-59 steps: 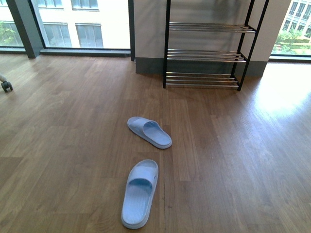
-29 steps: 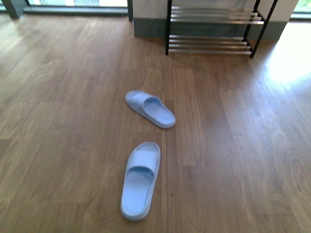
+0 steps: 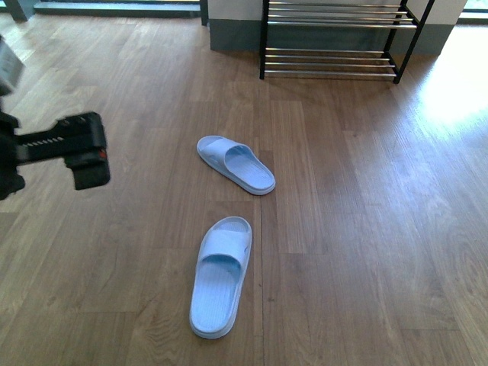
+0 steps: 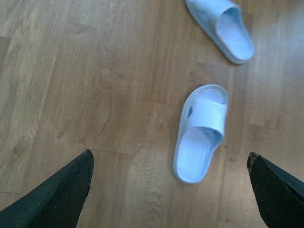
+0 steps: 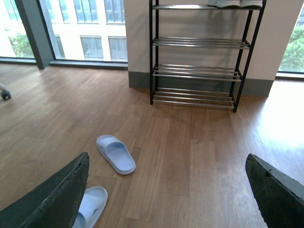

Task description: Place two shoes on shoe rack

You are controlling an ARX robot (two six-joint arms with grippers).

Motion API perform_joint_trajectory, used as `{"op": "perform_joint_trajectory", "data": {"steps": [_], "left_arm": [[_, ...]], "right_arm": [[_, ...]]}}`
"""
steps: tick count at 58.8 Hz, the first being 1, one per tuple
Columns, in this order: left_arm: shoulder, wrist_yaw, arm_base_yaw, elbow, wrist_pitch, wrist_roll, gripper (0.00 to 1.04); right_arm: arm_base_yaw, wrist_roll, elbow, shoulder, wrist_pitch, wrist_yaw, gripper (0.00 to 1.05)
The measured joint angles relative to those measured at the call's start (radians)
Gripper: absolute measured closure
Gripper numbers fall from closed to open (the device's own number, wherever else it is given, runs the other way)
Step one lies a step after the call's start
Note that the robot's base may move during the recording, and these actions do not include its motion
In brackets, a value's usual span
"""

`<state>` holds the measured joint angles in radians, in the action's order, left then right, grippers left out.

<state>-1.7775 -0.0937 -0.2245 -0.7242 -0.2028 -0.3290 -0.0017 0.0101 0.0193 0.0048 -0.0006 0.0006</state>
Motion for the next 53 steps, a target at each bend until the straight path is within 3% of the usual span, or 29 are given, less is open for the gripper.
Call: {"op": "perform_joint_trajectory", "data": {"steps": [12,25,53], "left_arm": [[-0.391,-0.117,-0.051,-0.196,-0.053,0.176,0.09],[-0.698,-0.097,-0.093,-0.375,-0.076,0.277,0.09],[-1.053,-0.072,-0.172,-0.665,-0.169,0.356,0.09]], "right_arm": [[0.0,0.0,0.0,0.0,0.0,0.0,0.09],[0.0,0.0,0.0,0.0,0.0,0.0,0.09],[0.0,0.0,0.0,0.0,0.0,0.0,0.09]]}}
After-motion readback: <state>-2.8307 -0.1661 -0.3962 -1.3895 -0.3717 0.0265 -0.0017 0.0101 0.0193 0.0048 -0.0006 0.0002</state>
